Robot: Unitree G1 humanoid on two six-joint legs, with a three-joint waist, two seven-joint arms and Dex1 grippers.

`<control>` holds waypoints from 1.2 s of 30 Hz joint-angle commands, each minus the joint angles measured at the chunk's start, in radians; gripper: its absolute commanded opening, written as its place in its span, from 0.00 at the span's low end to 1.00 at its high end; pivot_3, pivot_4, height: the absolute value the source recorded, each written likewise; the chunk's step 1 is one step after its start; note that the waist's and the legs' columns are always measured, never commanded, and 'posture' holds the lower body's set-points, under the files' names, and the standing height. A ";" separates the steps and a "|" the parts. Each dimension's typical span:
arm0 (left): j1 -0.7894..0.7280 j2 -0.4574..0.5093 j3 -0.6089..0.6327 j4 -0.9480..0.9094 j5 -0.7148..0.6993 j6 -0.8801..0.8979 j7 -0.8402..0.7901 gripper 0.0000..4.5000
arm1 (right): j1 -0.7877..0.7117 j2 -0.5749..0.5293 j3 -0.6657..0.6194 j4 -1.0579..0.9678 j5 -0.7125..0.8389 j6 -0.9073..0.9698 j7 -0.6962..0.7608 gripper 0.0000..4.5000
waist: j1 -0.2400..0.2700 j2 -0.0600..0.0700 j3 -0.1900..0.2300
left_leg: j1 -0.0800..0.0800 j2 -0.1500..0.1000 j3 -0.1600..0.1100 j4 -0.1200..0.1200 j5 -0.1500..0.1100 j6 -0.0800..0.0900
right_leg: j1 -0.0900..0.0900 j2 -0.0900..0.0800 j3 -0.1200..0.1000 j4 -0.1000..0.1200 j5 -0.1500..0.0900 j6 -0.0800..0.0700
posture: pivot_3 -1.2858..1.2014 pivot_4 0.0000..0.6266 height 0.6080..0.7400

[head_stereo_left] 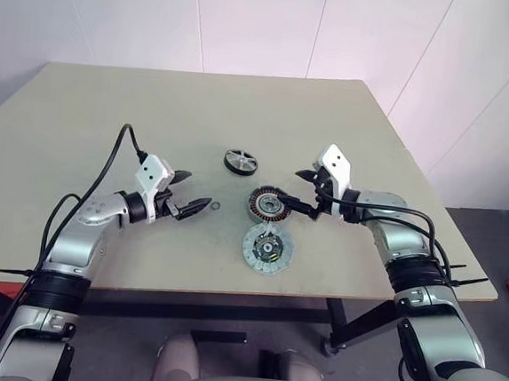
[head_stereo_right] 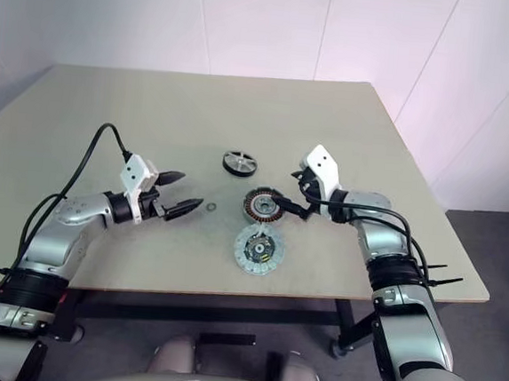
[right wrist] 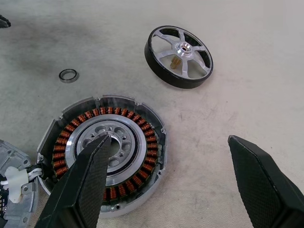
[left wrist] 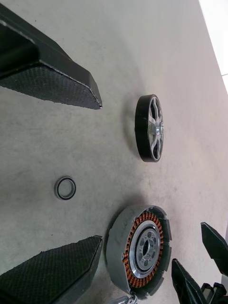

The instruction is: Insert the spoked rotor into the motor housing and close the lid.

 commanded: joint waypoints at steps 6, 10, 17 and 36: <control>-0.027 -0.004 -0.008 -0.027 0.003 0.001 0.002 1.00 | -0.029 0.000 -0.011 -0.026 -0.001 -0.019 -0.011 0.98 | 0.000 0.000 0.000 | 0.000 0.000 0.000 0.000 0.000 0.000 | 0.000 0.000 0.000 0.000 0.000 0.000 | 0.52 0.00 1.00; -0.024 -0.010 -0.045 0.001 0.052 -0.028 0.015 1.00 | -0.030 0.001 -0.010 -0.025 0.000 -0.020 -0.014 0.98 | 0.000 0.000 0.000 | 0.000 0.000 0.000 0.000 0.000 0.000 | 0.000 0.000 0.000 0.000 0.000 0.000 | 0.52 0.00 1.00; -0.028 -0.016 -0.104 0.051 0.142 -0.086 0.030 1.00 | -0.028 0.000 -0.011 -0.030 0.001 -0.018 -0.020 0.98 | 0.000 0.000 0.000 | 0.000 0.000 0.000 0.000 0.000 0.000 | 0.000 0.000 0.000 0.000 0.000 0.000 | 0.52 0.00 1.00; -0.005 -0.066 -0.161 0.104 0.202 -0.146 0.040 1.00 | -0.022 -0.019 -0.013 -0.045 0.003 -0.004 -0.009 0.98 | 0.001 0.000 0.000 | 0.000 0.000 0.000 0.001 0.000 0.000 | 0.000 0.000 0.000 0.000 0.000 0.000 | 0.52 0.00 1.00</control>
